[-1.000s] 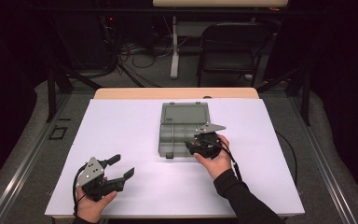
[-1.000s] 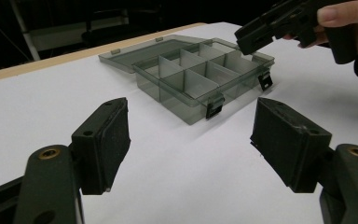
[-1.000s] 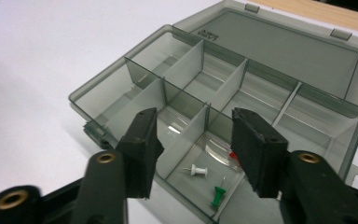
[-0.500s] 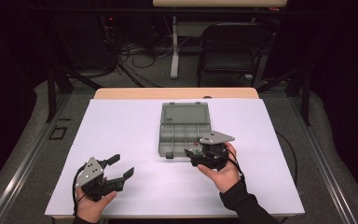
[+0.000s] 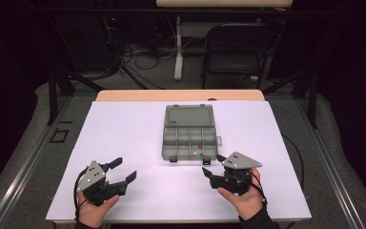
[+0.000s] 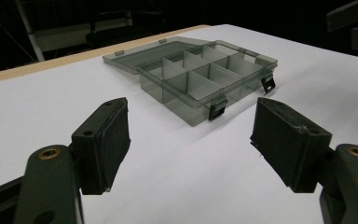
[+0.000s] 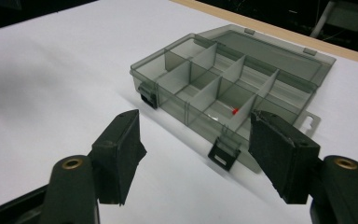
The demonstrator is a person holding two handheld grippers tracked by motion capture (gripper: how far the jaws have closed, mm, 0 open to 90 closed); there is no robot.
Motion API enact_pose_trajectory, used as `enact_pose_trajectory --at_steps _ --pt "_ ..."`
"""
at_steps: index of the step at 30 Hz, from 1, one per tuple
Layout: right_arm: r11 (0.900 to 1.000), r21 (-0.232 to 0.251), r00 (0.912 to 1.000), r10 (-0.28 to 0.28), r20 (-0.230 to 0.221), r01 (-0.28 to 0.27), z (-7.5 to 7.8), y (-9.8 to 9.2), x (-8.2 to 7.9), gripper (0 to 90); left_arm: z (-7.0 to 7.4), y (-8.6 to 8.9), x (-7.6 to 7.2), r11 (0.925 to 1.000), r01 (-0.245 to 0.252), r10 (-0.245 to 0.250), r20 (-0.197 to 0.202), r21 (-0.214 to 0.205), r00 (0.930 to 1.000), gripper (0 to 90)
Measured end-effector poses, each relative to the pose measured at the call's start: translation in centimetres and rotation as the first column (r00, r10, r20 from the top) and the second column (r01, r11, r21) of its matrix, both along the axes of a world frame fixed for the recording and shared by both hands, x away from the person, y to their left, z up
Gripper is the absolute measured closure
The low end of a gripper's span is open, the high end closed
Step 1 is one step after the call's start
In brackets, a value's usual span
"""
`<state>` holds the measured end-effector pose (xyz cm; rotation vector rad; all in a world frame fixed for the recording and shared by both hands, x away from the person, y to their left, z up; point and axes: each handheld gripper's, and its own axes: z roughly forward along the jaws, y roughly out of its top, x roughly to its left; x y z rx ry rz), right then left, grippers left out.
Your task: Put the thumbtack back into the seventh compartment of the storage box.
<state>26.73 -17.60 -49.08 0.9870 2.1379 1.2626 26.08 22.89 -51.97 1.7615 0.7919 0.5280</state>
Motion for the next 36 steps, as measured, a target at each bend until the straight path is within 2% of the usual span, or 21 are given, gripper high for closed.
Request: enact_pose_trajectory --at_steps 2,8,16,21,26,29,36 --pt "1.0000 0.003 0.9998 0.000 0.020 0.000 -0.3 -0.3 -0.6 33.7 0.0 0.0 0.0 1.0000 0.001 -0.001 0.002 0.001 1.0000 27.2" --pt "0.9990 0.043 0.9999 -0.010 -0.011 0.010 -1.7 -1.3 -1.8 33.8 0.0 0.0 0.0 1.0000 0.001 -0.001 0.003 0.003 1.0000 27.2" --pt "0.9965 0.066 0.9987 -0.050 -0.001 0.050 -2.7 -2.7 -2.9 33.8 0.0 0.0 -0.1 1.0000 0.001 -0.001 0.004 0.001 1.0000 27.2" --pt "0.9937 0.072 0.9963 -0.086 -0.010 0.086 -3.2 -3.7 -3.1 33.8 0.0 0.1 0.0 1.0000 -0.005 0.005 0.002 0.003 1.0000 27.2" --pt "0.9881 0.102 0.9933 -0.116 0.002 0.115 -3.4 -4.5 -2.9 34.3 0.0 0.1 0.1 0.9999 -0.006 0.006 0.002 0.009 1.0000 27.2" --pt "0.9857 0.105 0.9910 -0.134 0.009 0.132 -3.7 -4.8 -2.7 34.8 0.0 0.1 0.1 0.9999 -0.007 0.007 0.002 0.008 1.0000 27.2" --pt "0.9831 0.102 0.9884 -0.152 -0.008 0.152 -4.2 -5.5 -2.2 34.9 -0.1 0.1 0.2 1.0000 -0.007 0.008 -0.001 0.004 1.0000 27.2"
